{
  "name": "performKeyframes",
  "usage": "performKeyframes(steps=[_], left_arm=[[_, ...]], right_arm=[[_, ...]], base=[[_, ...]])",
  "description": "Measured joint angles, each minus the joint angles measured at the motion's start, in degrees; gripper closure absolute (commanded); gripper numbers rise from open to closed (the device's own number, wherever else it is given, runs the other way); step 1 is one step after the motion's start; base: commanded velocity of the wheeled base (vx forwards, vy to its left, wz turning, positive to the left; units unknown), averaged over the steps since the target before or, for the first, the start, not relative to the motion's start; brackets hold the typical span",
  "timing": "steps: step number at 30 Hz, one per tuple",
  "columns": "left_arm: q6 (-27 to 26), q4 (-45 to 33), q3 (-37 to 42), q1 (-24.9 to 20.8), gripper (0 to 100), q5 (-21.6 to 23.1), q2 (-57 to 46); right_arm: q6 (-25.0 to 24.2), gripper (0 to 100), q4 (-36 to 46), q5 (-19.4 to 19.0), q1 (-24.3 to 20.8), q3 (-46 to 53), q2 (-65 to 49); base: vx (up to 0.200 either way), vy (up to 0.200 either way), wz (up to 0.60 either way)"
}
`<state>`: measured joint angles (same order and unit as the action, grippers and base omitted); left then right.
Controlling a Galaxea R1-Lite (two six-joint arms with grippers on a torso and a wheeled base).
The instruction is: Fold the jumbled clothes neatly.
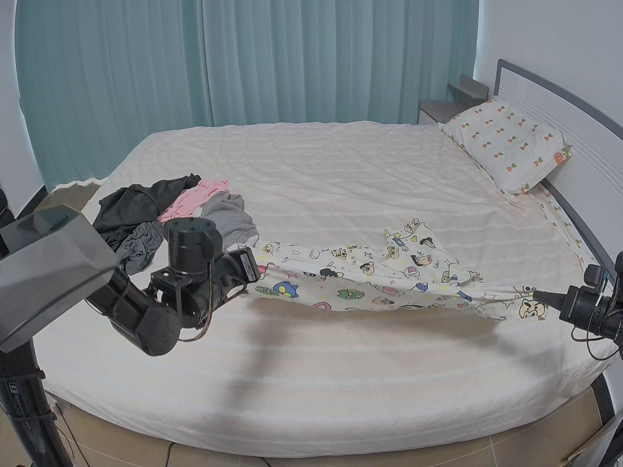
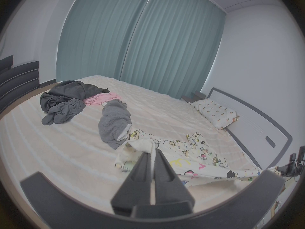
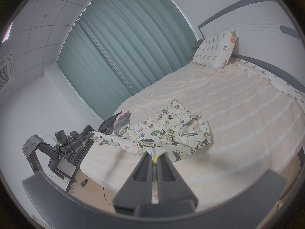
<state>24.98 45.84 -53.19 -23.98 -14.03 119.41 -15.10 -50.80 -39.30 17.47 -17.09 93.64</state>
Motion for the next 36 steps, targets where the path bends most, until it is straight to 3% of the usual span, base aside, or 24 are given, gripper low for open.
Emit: performKeyframes(steps=[6,10,19,25,36], left_arm=[[2.6,-19.6,-8.9,0.6,100,0.6,-2.6],[7.7,-27.0,-13.6,1.0,100,3.2,-4.7],[10.8,-30.0,-15.2,1.9,100,10.1,-11.0],[6.8,-31.1,-12.6,2.7,100,10.5,-11.4],[6.2,-31.4,-2.0,4.4,100,11.9,-11.2]], right_arm=[[-1.4,100,0.0,1.0,-1.2,-1.8,-0.7],[-3.0,100,-0.1,1.6,-1.3,-2.5,-1.0],[-5.0,100,-0.1,1.9,-1.0,-3.0,-1.7],[-5.0,100,-0.1,1.9,-0.8,-2.3,-1.9],[-2.9,100,-0.1,1.8,-0.8,2.7,-2.0]], base=[[0.0,0.0,0.0],[0.0,0.0,0.0],[0.0,0.0,0.0],[0.0,0.0,0.0],[0.0,0.0,0.0]])
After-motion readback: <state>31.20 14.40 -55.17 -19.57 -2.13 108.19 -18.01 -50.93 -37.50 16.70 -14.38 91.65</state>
